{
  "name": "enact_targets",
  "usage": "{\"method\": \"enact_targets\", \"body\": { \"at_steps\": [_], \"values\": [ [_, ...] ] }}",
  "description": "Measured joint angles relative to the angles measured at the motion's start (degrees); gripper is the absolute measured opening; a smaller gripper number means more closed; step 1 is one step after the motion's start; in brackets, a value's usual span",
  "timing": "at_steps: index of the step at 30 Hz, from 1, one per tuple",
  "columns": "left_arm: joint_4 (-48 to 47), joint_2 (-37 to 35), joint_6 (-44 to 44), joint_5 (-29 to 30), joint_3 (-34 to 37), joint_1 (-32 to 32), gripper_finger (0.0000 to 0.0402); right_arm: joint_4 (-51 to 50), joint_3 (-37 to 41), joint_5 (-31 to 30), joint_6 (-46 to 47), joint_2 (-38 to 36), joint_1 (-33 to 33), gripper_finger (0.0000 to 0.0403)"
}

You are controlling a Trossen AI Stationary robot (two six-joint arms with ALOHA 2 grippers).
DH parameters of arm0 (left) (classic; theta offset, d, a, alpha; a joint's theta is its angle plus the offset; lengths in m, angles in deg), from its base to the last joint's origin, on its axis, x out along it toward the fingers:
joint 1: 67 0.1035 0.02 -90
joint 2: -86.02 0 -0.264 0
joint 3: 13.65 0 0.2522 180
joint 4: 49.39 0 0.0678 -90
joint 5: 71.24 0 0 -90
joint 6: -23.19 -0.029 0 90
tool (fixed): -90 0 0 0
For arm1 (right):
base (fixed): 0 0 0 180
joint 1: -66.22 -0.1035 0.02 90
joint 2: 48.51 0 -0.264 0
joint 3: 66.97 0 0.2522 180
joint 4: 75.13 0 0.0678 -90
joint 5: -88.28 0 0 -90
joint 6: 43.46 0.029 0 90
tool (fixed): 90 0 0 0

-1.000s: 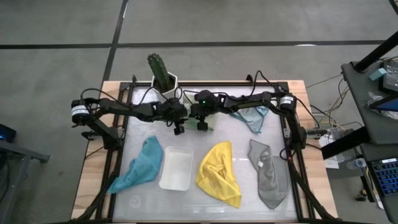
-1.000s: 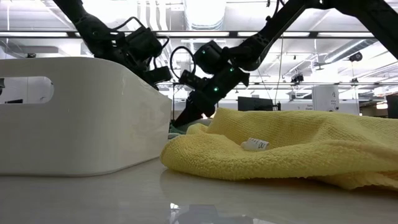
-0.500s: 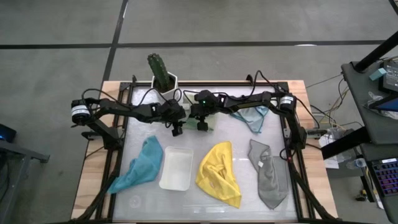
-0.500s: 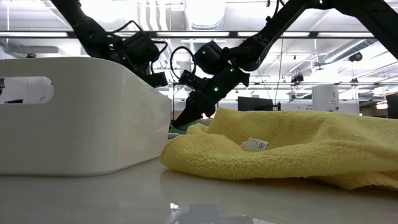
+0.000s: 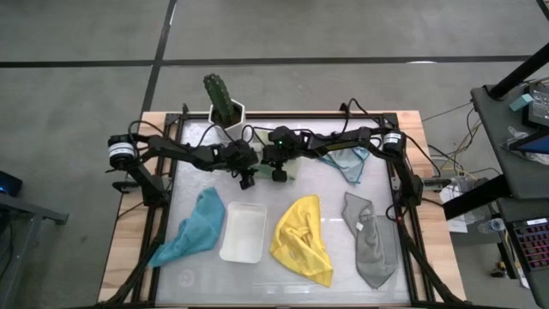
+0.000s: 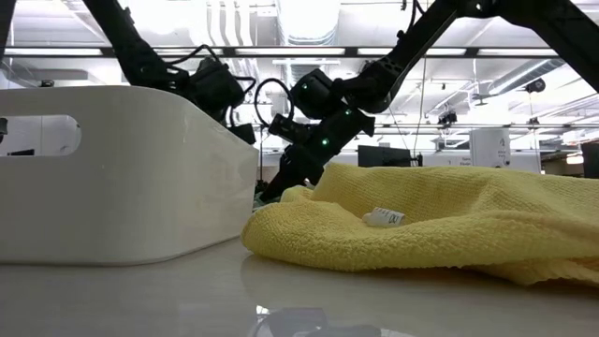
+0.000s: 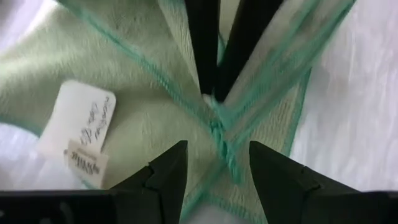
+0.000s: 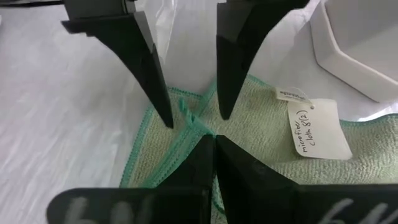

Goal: Fold microfiber towels
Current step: Fold the green microfiber towel

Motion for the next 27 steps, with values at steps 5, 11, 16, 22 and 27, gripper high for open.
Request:
{"method": "enact_targets", "body": {
  "at_steps": [5,11,16,22,27],
  "values": [
    [1.2,0.2,-1.6,0.0,0.0,0.0,0.0149,-0.1,0.0,0.1,0.0,0.0,0.0,0.0009],
    [1.2,0.2,-4.9,-0.1,0.0,0.0,0.0062,-0.2,0.0,0.4,-0.2,0.0,0.0,0.0009],
    [1.8,0.2,-4.9,-0.1,0.0,0.0,0.0009,-0.3,0.0,0.4,-0.5,0.0,0.0,0.0009],
    [3.1,-2.2,-6.5,1.0,0.0,0.0,0.0002,-0.5,0.0,0.4,-0.6,0.0,0.0,0.0009],
    [3.3,-4.8,-8.0,1.7,0.0,0.0,0.0001,-0.5,0.0,0.4,-0.9,0.0,0.0,0.0009]
  ]
}}
